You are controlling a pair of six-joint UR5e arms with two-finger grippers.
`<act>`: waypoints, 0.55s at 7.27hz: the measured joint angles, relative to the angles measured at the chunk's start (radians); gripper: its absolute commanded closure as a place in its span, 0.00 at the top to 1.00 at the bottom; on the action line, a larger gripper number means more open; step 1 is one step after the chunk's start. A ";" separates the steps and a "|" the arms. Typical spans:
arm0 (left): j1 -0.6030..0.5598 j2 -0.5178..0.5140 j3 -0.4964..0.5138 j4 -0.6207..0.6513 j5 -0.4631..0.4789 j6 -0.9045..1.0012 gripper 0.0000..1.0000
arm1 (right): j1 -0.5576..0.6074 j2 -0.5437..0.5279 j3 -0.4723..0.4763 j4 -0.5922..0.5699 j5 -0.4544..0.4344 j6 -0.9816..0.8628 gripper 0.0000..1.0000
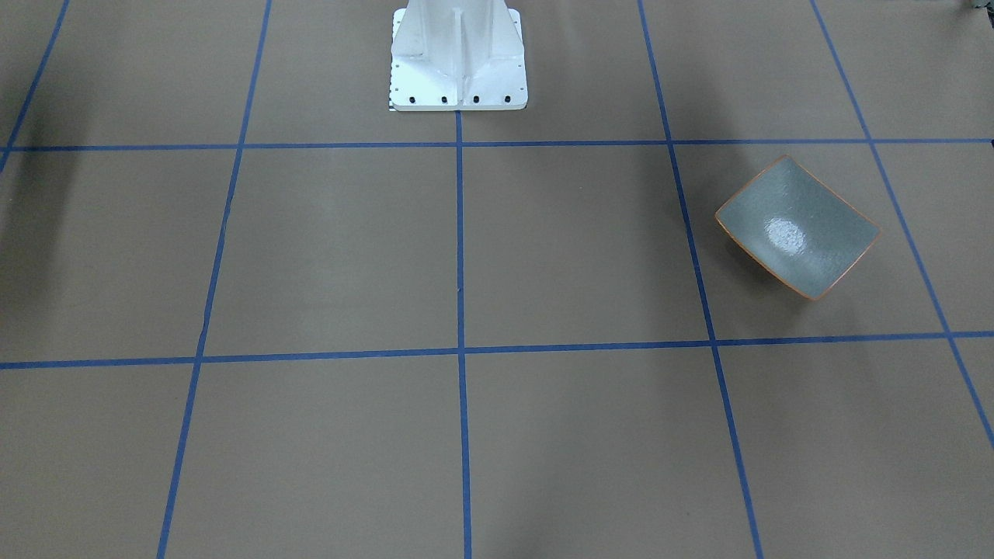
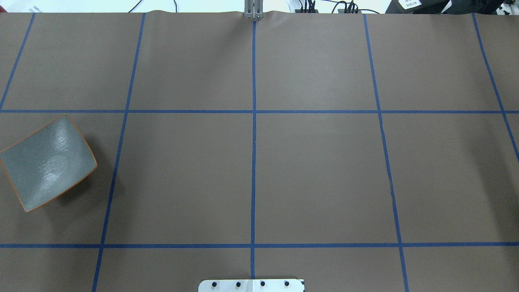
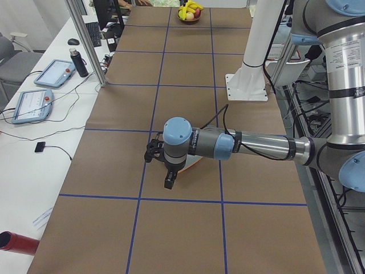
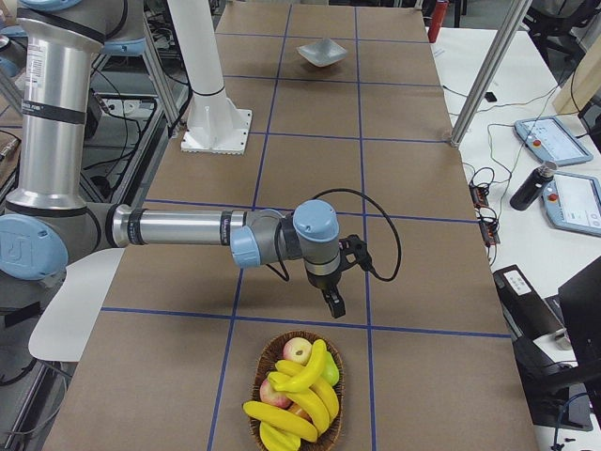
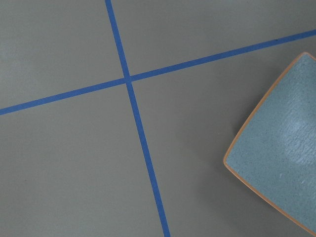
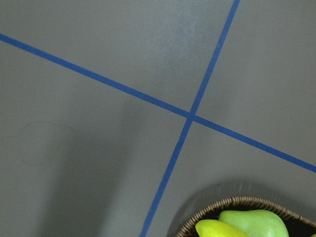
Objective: Transfer all bananas from basket to plate
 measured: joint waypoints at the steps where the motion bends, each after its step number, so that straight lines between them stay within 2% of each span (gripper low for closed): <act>1: 0.000 0.000 0.001 -0.004 -0.001 0.000 1.00 | 0.020 -0.001 -0.034 0.004 -0.023 -0.114 1.00; 3: 0.000 -0.001 0.002 -0.013 -0.001 0.000 1.00 | 0.081 0.030 -0.139 -0.007 -0.020 -0.317 1.00; 4: 0.000 -0.001 0.002 -0.014 -0.001 0.001 1.00 | 0.106 0.067 -0.229 -0.008 0.009 -0.398 1.00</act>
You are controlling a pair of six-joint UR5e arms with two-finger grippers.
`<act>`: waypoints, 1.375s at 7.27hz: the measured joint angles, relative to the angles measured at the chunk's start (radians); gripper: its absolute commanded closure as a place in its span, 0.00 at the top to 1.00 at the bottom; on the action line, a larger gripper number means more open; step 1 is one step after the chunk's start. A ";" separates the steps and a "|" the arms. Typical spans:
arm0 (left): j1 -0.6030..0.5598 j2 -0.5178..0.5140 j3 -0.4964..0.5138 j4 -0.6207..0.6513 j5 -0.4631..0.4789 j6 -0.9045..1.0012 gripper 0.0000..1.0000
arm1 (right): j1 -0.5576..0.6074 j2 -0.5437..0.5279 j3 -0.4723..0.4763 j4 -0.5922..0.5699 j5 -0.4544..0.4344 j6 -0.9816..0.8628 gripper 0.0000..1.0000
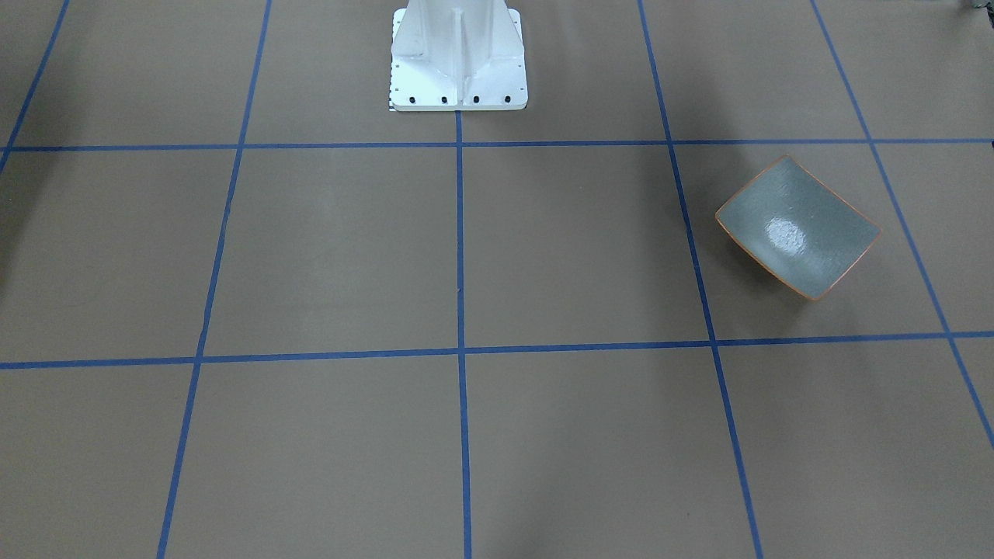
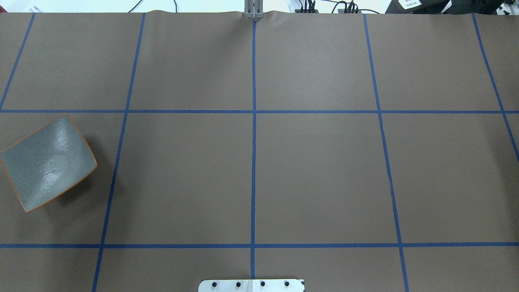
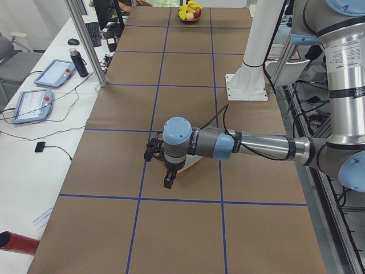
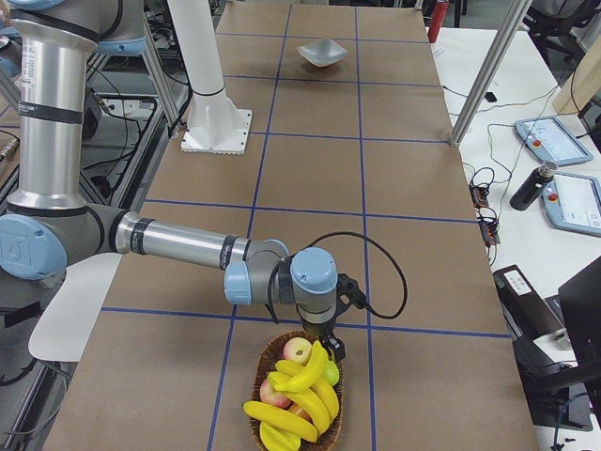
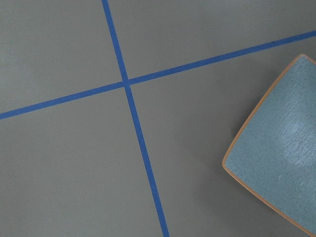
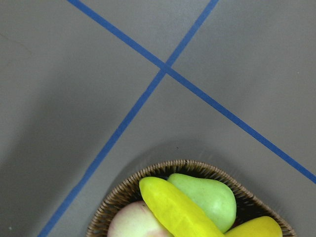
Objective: Transfer all bananas from basket to plate
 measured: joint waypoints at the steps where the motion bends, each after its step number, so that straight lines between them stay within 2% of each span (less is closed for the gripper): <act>1: 0.000 0.000 0.000 -0.001 -0.001 0.001 1.00 | 0.020 0.043 -0.093 0.000 0.029 -0.065 1.00; 3: 0.000 0.000 0.000 -0.001 -0.011 0.001 1.00 | 0.033 0.063 -0.175 0.002 0.057 -0.109 0.98; 4: 0.000 0.000 0.000 -0.001 -0.014 0.001 1.00 | 0.034 0.057 -0.190 0.002 0.065 -0.114 0.85; 5: 0.000 0.000 -0.001 -0.003 -0.015 0.001 1.00 | 0.035 0.046 -0.200 0.004 0.070 -0.115 0.33; 6: 0.000 0.000 0.000 -0.007 -0.015 0.001 1.00 | 0.035 0.037 -0.202 0.004 0.074 -0.115 0.00; 10: 0.000 0.000 0.002 -0.011 -0.018 0.001 1.00 | 0.036 0.044 -0.160 -0.003 0.087 -0.116 0.00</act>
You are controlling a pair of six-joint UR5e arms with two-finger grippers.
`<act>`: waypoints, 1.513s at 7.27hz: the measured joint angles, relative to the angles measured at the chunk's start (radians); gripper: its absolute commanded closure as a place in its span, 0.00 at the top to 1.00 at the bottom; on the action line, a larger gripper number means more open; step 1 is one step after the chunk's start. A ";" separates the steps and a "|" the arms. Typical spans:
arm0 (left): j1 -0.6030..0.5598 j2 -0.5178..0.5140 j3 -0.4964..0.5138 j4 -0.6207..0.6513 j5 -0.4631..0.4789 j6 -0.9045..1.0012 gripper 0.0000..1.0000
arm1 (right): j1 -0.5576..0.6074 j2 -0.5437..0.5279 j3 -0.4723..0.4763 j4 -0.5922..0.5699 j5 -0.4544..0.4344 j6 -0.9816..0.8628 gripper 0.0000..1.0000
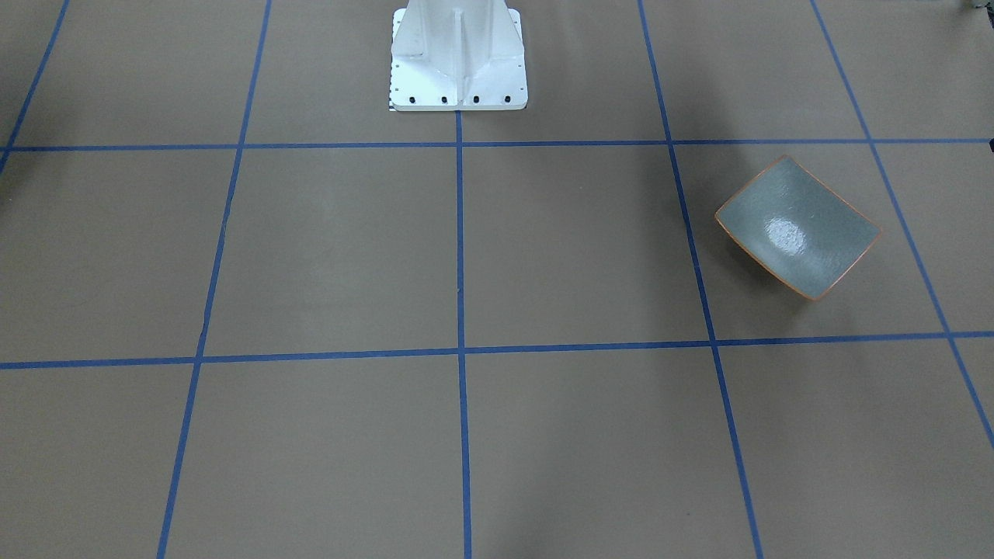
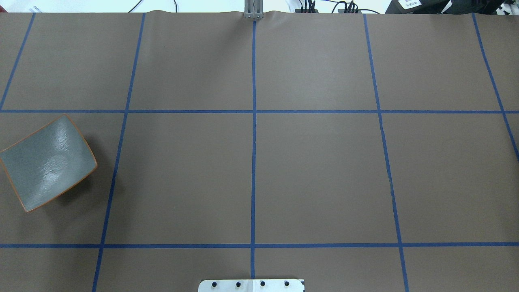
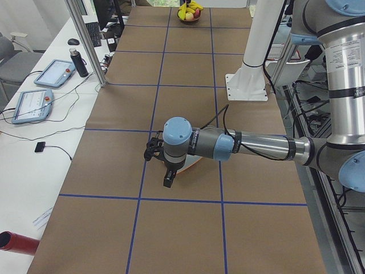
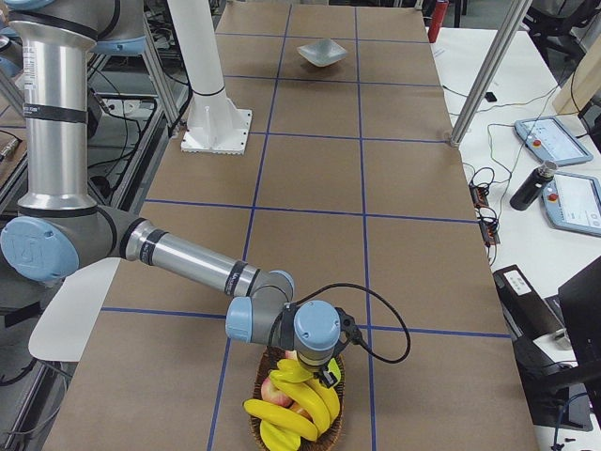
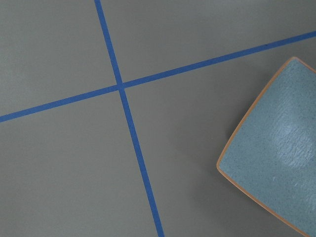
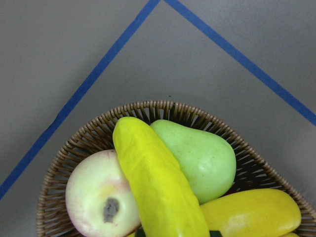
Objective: Transfer all bananas from basket to plate
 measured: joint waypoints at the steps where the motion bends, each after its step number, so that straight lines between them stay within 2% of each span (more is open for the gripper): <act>1: 0.000 0.000 0.000 0.000 0.000 0.000 1.00 | 0.004 0.003 0.010 -0.001 0.003 0.001 0.00; 3: 0.000 -0.004 -0.001 -0.017 -0.012 0.000 1.00 | 0.039 0.013 0.062 -0.042 0.023 0.005 0.00; 4: 0.000 -0.006 0.003 -0.061 -0.018 0.000 1.00 | 0.056 0.030 0.108 -0.108 0.032 0.006 0.00; 6: 0.000 -0.020 0.036 -0.213 -0.017 -0.003 1.00 | 0.070 0.068 0.190 -0.218 0.065 0.064 0.00; 7: 0.000 -0.059 0.065 -0.297 -0.013 -0.004 1.00 | 0.060 0.079 0.214 -0.213 0.099 0.167 0.00; 9: 0.005 -0.187 0.154 -0.380 -0.016 -0.006 1.00 | -0.016 0.085 0.244 -0.085 0.158 0.433 0.00; 11: 0.023 -0.253 0.195 -0.437 -0.034 -0.095 1.00 | -0.141 0.101 0.255 0.148 0.173 0.813 0.00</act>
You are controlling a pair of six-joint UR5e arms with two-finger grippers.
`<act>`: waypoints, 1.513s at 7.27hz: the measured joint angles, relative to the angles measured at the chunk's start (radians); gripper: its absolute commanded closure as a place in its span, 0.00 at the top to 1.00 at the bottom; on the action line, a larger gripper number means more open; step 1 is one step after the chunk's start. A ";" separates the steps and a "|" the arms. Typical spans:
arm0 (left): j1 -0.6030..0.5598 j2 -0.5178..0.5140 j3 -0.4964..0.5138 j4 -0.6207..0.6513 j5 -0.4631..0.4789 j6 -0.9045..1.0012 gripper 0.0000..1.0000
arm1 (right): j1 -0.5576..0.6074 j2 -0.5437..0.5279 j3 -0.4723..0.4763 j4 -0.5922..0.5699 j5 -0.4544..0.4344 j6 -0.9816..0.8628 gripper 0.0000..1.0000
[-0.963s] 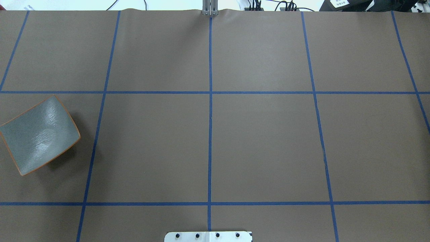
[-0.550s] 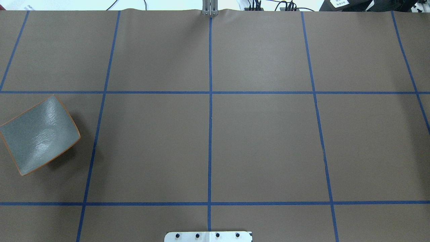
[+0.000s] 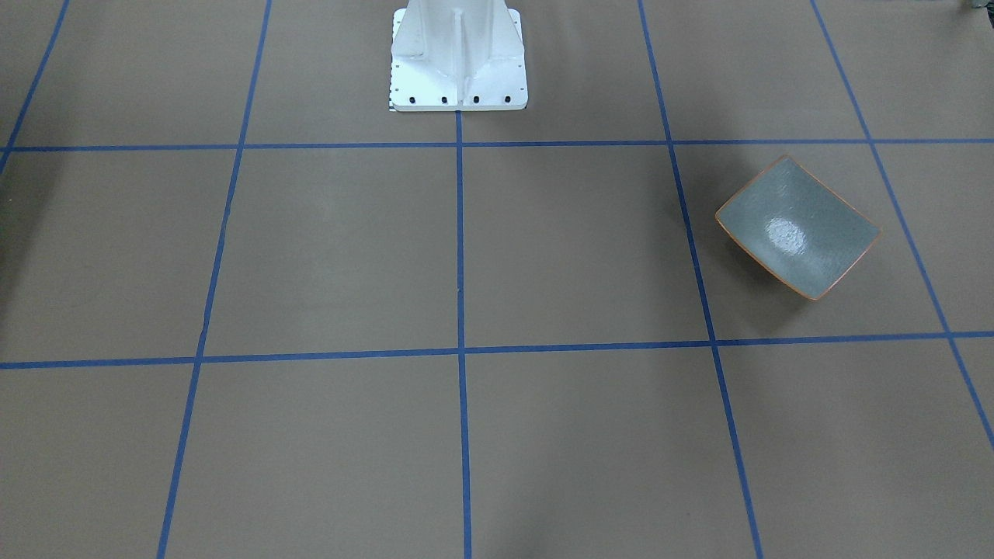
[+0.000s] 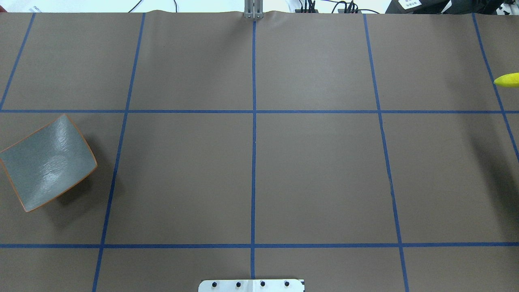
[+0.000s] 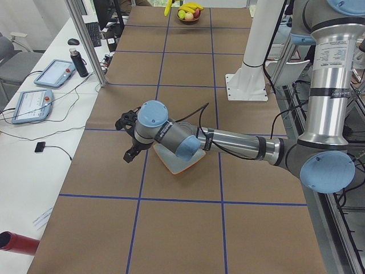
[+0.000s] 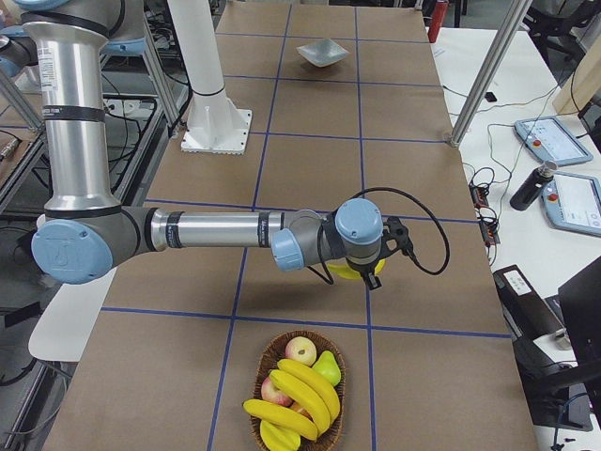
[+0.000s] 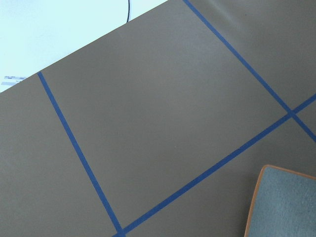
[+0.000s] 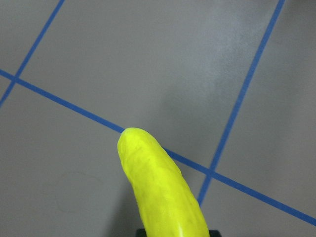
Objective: Transfer all bananas from basket to plate
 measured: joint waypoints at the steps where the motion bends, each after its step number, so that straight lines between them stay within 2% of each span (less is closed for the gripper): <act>1: 0.037 -0.010 0.008 -0.095 -0.009 -0.083 1.00 | -0.075 0.017 0.008 0.128 -0.012 0.217 0.00; 3: 0.177 -0.048 0.010 -0.276 -0.013 -0.326 1.00 | -0.242 0.074 0.049 0.307 -0.101 0.628 0.00; 6: 0.364 -0.229 -0.004 -0.380 -0.009 -0.868 1.00 | -0.506 0.202 0.176 0.352 -0.360 1.118 0.00; 7: 0.414 -0.282 -0.020 -0.386 -0.002 -1.075 1.00 | -0.609 0.270 0.198 0.351 -0.493 1.260 0.00; 8: 0.456 -0.323 -0.039 -0.389 0.007 -1.270 1.00 | -0.724 0.338 0.207 0.347 -0.663 1.374 0.00; 9: 0.492 -0.357 -0.051 -0.390 0.025 -1.426 1.00 | -0.825 0.385 0.215 0.343 -0.816 1.439 0.00; 11: 0.604 -0.419 -0.058 -0.391 0.141 -1.684 1.00 | -0.991 0.450 0.227 0.324 -1.078 1.489 0.00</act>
